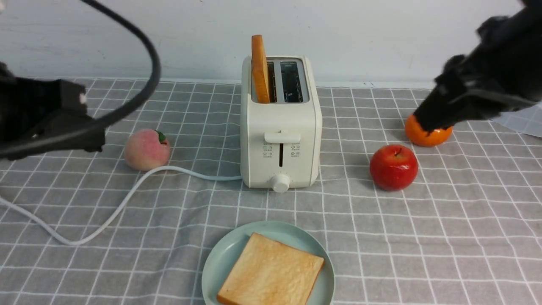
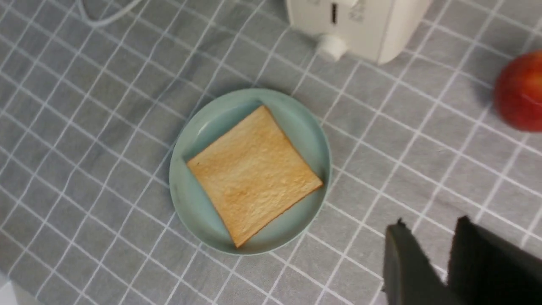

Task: Take toasted bread from bread machine on grey coffee table place on plate.
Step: 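Reach for a toast slice standing in the toaster with the left gripper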

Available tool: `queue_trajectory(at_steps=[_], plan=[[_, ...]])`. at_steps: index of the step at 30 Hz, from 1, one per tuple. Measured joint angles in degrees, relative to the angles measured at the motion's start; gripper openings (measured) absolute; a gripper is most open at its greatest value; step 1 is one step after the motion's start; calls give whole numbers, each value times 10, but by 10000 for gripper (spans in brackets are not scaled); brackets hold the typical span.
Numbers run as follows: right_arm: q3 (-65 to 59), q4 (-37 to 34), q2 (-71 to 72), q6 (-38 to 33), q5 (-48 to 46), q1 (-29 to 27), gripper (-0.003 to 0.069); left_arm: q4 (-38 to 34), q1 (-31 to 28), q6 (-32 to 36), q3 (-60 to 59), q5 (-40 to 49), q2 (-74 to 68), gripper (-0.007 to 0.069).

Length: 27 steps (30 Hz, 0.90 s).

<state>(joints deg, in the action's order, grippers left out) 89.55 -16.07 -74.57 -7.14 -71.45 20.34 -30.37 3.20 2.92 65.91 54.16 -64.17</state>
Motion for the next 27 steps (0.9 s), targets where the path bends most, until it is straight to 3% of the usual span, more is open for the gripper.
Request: queue_trajectory(at_steps=[2, 4, 7, 8, 11, 14, 19, 21, 27], plan=[[-22, 24, 45, 27, -1, 0, 29, -12, 1, 5, 28, 2, -39, -14], [-52, 42, 85, 51, -3, 0, -10, -14, 11, 6, 52, 1, -68, -14], [-114, 66, 145, 82, -4, 0, -17, 1, 40, 6, 86, -1, -105, -14], [-163, 73, 180, 92, -3, -1, -17, 20, 79, -7, 114, -10, -132, -14], [-233, 76, 244, 101, 21, -1, -17, 50, 123, -59, 163, -48, -171, -14], [-278, 75, 292, 123, 41, -1, -15, 67, 136, -90, 216, -84, -217, -14], [-300, 78, 352, 149, 45, -1, -10, 72, 137, -83, 293, -130, -300, 0], [-301, 80, 373, 156, 47, -1, -8, 72, 137, -77, 321, -158, -342, 55], [-314, 81, 408, 197, 47, -1, 0, 18, 137, -56, 363, -201, -439, 355]])
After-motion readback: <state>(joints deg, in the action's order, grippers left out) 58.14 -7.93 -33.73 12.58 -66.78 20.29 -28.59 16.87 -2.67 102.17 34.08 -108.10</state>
